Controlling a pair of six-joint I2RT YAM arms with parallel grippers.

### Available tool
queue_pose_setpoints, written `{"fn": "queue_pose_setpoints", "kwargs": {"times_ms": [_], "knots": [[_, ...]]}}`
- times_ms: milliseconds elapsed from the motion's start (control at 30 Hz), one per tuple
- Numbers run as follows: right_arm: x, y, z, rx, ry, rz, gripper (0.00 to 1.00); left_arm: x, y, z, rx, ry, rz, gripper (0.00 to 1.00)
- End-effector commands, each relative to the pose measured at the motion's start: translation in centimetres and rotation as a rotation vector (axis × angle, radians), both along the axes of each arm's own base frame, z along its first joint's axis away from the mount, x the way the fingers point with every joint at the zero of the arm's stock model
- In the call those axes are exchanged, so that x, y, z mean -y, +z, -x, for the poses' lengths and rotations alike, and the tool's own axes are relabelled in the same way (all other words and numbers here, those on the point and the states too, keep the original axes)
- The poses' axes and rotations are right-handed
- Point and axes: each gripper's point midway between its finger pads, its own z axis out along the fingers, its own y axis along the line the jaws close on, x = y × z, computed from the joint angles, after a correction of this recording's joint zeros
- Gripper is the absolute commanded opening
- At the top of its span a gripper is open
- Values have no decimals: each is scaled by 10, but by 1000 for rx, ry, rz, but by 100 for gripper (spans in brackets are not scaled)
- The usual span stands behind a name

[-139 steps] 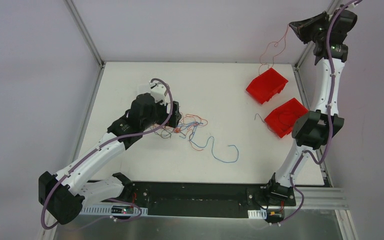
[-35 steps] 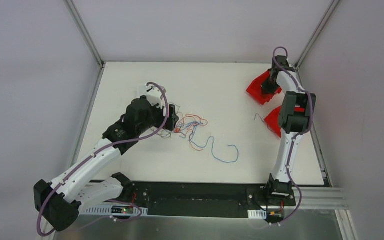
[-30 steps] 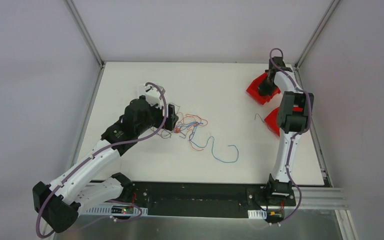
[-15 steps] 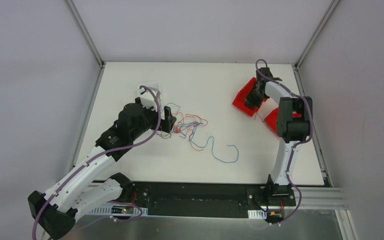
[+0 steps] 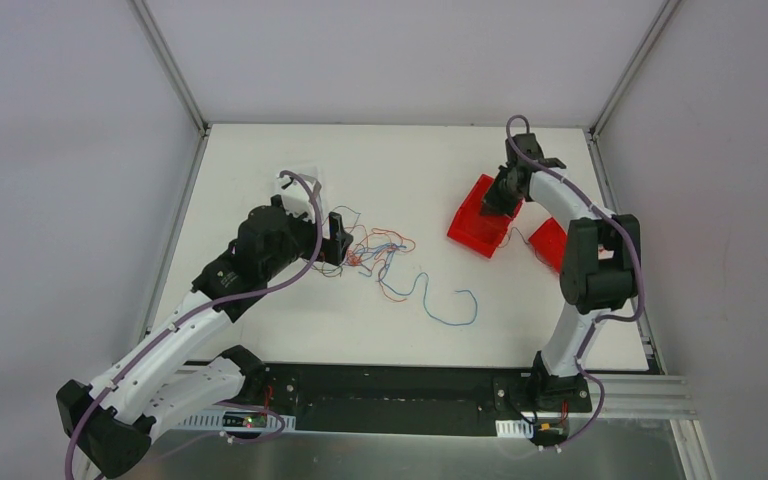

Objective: Untangle the cables

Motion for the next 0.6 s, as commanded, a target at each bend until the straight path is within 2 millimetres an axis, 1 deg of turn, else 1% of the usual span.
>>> {"fn": "queue_pose_setpoints", "kwargs": {"times_ms": [0, 100, 167, 267, 333, 400, 500, 567], "knots": [[4, 43, -30, 112, -24, 21, 0, 4, 7, -1, 3, -4, 26, 99], [7, 55, -46, 139, -46, 47, 0, 3, 8, -2, 8, -2, 20, 99], [18, 61, -58, 167, -89, 93, 0, 3, 7, -3, 8, -1, 16, 99], [27, 64, -74, 202, -142, 139, 0, 3, 5, -3, 6, -2, 7, 99], [34, 60, -82, 213, -175, 167, 0, 3, 3, -4, 0, 2, 2, 99], [38, 52, -86, 209, -197, 188, 2, 3, 2, -5, -3, 6, 2, 99], [39, 44, -88, 199, -201, 191, 5, 0, 1, -7, -6, 31, 3, 99], [38, 44, -87, 199, -198, 187, 9, -5, 0, -9, -8, 64, 5, 99]]}}
